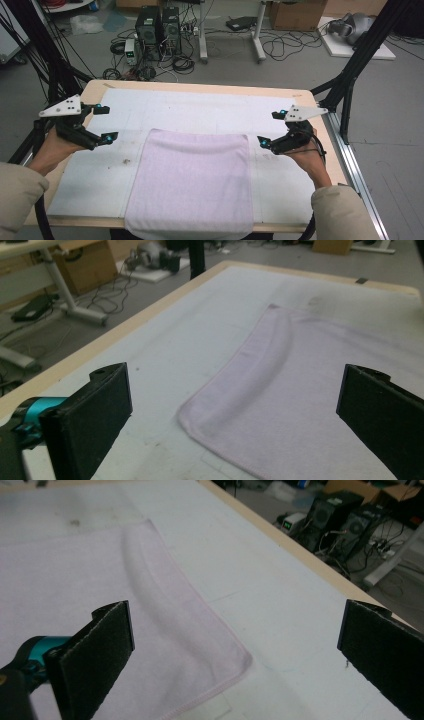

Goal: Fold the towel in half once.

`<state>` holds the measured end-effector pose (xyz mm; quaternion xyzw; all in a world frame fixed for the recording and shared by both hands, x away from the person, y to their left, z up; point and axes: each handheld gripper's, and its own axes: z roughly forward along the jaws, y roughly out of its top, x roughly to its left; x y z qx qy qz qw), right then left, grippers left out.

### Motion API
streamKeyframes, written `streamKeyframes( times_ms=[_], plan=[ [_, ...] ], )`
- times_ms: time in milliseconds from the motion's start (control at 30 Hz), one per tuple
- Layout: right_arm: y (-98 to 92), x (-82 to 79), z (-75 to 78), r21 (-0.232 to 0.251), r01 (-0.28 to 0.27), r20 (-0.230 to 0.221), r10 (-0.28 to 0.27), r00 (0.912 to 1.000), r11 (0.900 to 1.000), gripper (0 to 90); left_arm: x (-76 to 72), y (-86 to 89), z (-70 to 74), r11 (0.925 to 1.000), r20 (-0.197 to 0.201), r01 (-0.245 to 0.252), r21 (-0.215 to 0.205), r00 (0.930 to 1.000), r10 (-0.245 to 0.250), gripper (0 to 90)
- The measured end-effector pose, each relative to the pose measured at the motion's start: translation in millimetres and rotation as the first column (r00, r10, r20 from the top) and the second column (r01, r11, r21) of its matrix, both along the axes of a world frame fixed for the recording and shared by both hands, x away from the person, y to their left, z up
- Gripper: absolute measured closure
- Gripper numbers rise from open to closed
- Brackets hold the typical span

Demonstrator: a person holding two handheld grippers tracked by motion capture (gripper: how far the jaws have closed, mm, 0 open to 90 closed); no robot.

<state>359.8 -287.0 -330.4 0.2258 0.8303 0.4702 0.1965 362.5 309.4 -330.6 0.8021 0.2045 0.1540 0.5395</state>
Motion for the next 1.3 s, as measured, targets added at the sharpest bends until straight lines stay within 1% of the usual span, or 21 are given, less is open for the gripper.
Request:
streamKeyframes(
  times_ms=[200, 333, 433, 467, 533, 633, 700, 733, 767, 833, 867, 900, 1033, 1067, 1100, 1133, 1167, 1200, 1233, 1267, 1300],
  plan=[
    [12.2, 23.1, 4.7, -0.1, 0.004, -0.05, -0.009, 0.9987, 0.995, 0.7, 29.2, -8.5, 5.2, 0.9951, -0.056, -0.029, 0.094, 0.9978, 0.034, 1.7],
    [19.9, 39.8, 6.7, -0.176, 0.023, -0.087, -0.039, 0.9955, 0.984, 0.7, 45.1, -19.1, 4.4, 0.9877, -0.097, -0.03, 0.153, 0.9942, 0.045, 1.7],
    [25.2, 51.9, 4.9, -0.232, 0.02, -0.105, -0.046, 0.9934, 0.973, 1.0, 53.9, -27.9, -2.4, 0.9829, -0.131, -0.025, 0.182, 0.9901, 0.049, 1.7],
    [26.6, 54.7, 3.6, -0.234, 0.025, -0.117, -0.053, 0.9917, 0.972, 1.0, 56.5, -30.8, -6.2, 0.982, -0.147, -0.021, 0.188, 0.9878, 0.05, 1.8],
    [28.4, 61.7, -0.1, -0.264, 0.034, -0.13, -0.07, 0.989, 0.964, 1.4, 61.5, -35.1, -13.3, 0.9765, -0.181, -0.021, 0.214, 0.9816, 0.061, 1.7],
    [32.3, 71.6, -7.0, -0.32, 0.048, -0.155, -0.102, 0.9827, 0.946, 4.6, 71.1, -39.7, -23.2, 0.9678, -0.238, -0.012, 0.251, 0.9684, 0.074, 1.7],
    [34.5, 76.0, -11.7, -0.342, 0.052, -0.166, -0.115, 0.9794, 0.938, 4.7, 75.8, -42.7, -26.2, 0.9625, -0.242, -0.024, 0.27, 0.9658, 0.092, 1.7],
    [35.7, 78.0, -14.5, -0.355, 0.052, -0.179, -0.123, 0.9761, 0.933, 4.8, 78.7, -44.7, -27.7, 0.9634, -0.254, -0.024, 0.267, 0.9624, 0.095, 1.7],
    [37.9, 80.2, -18.5, -0.381, 0.052, -0.184, -0.131, 0.9742, 0.923, 5.5, 80.6, -46.8, -28.7, 0.9612, -0.255, -0.028, 0.274, 0.9616, 0.101, 1.7],
    [41.4, 84.4, -25.5, -0.423, 0.041, -0.195, -0.135, 0.9714, 0.905, 8.2, 83.6, -51.6, -31.4, 0.9543, -0.264, -0.025, 0.298, 0.9586, 0.108, 1.8],
    [42.7, 86.2, -28.1, -0.438, 0.036, -0.197, -0.135, 0.971, 0.898, 11.6, 84.9, -54.9, -33.3, 0.9468, -0.261, -0.029, 0.321, 0.9581, 0.118, 1.8],
    [44.6, 87.5, -30.9, -0.449, 0.028, -0.215, -0.138, 0.9667, 0.893, 16.7, 86.5, -58.0, -35.6, 0.9407, -0.264, -0.03, 0.338, 0.9563, 0.125, 1.8],
    [51.6, 93.6, -40.6, -0.465, 0.018, -0.252, -0.152, 0.9556, 0.885, 23.0, 91.8, -70.1, -42.4, 0.9175, -0.299, -0.023, 0.397, 0.9419, 0.153, 2.8],
    [53.3, 94.7, -42.8, -0.475, 0.014, -0.258, -0.154, 0.9538, 0.88, 25.7, 92.6, -73.3, -44.4, 0.9174, -0.302, -0.029, 0.397, 0.9395, 0.161, 2.8],
    [54.8, 95.4, -44.8, -0.492, 0.014, -0.256, -0.161, 0.9531, 0.87, 28.4, 93.4, -75.9, -45.8, 0.9107, -0.298, -0.036, 0.411, 0.939, 0.172, 2.9],
    [56.3, 96.0, -46.7, -0.503, 0.009, -0.264, -0.163, 0.9506, 0.864, 31.7, 94.8, -78.5, -47.4, 0.8988, -0.29, -0.046, 0.436, 0.9384, 0.188, 3.4],
    [57.7, 97.2, -49.5, -0.512, -0.005, -0.274, -0.157, 0.9488, 0.859, 35.4, 95.5, -79.8, -48.3, 0.8943, -0.286, -0.055, 0.444, 0.9374, 0.199, 5.4],
    [58.6, 97.8, -51.0, -0.52, -0.009, -0.278, -0.159, 0.9474, 0.854, 37.6, 96.6, -81.7, -49.6, 0.8856, -0.278, -0.068, 0.459, 0.9361, 0.216, 7.8],
    [60.1, 98.3, -53.7, -0.524, -0.012, -0.296, -0.168, 0.9403, 0.851, 40.7, 97.1, -82.7, -50.7, 0.8834, -0.277, -0.071, 0.463, 0.9352, 0.22, 9.4],
    [60.5, 99.6, -55.7, -0.523, -0.024, -0.307, -0.162, 0.9378, 0.852, 42.7, 97.8, -84.5, -51.9, 0.8791, -0.283, -0.07, 0.471, 0.9321, 0.226, 9.5],
    [62.4, 100.3, -58.4, -0.526, -0.027, -0.323, -0.171, 0.9307, 0.85, 44.7, 98.4, -85.7, -53.1, 0.8776, -0.29, -0.069, 0.474, 0.9288, 0.23, 9.7]
  ],
)
